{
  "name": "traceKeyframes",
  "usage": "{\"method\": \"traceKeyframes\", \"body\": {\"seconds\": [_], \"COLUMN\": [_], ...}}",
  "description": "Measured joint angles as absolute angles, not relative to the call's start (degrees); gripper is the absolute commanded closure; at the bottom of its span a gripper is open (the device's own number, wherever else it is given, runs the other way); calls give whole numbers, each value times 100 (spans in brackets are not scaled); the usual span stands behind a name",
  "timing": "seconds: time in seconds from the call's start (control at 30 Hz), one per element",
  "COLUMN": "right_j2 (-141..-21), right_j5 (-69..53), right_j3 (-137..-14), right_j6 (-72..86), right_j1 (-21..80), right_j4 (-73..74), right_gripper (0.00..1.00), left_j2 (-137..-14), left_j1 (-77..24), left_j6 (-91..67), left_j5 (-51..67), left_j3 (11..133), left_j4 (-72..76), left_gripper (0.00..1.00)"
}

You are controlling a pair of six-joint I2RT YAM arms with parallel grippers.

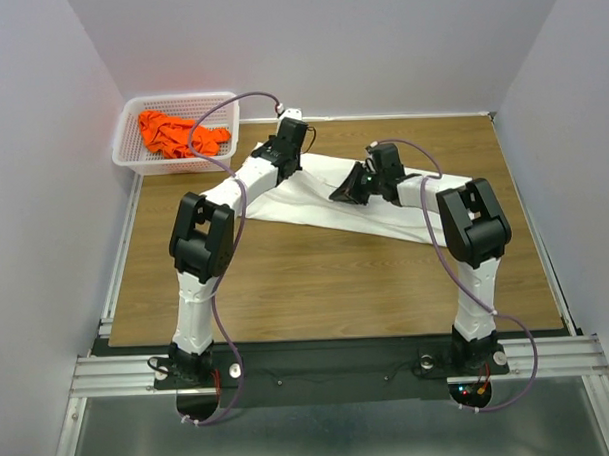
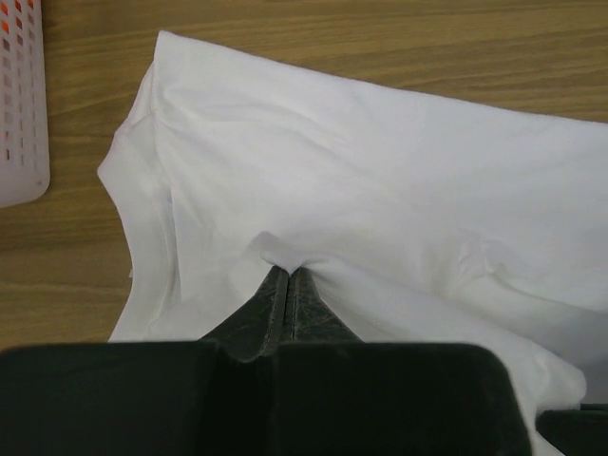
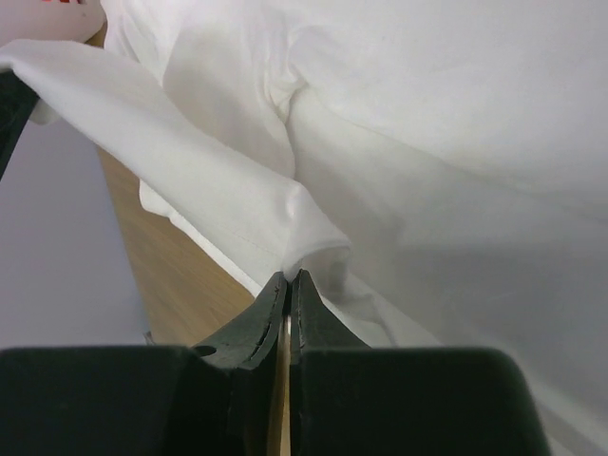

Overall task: Fold and stack the t-shirts
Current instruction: Fold the tshirt

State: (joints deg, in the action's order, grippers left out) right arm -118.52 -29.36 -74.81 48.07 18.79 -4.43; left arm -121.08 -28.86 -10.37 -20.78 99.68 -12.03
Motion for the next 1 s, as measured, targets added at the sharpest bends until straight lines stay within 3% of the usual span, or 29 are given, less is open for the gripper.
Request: {"method": "traceKeyframes", "body": {"seconds": [0.2, 0.33, 0.4, 0.67, 0.8, 1.0], "right_j2": [-11957, -11972, -11974, -11977, -11977, -11611], "right_j5": [-2936, -2936, -2934, -2884, -2711, -2141], "right_j3": [-7638, -7723, -7791, -7870, -8005, -8047], "right_j6": [4748, 4678, 4630, 4390, 4093, 3319], "right_j1": [1769, 1754, 1750, 1529, 1352, 1240], "right_j4": [-443, -419, -377, -183, 167, 1007], "right_gripper": [94, 90, 87, 80, 66, 55], "left_j2": [-12112, -12175, -12254, -12512, -12519, -12573], "left_j1": [-2891, -2891, -2888, -2886, -2880, -2875], "left_j6": [-836, -755, -731, -720, -720, -709], "left_j5": [-1986, -1977, -1997, -2204, -2292, -2294], "left_j3": [9968, 9968, 9979, 9981, 10090, 10398], "left_j4": [-788, -604, -543, -495, -491, -388], "left_gripper": [97, 94, 87, 86, 79, 62]}}
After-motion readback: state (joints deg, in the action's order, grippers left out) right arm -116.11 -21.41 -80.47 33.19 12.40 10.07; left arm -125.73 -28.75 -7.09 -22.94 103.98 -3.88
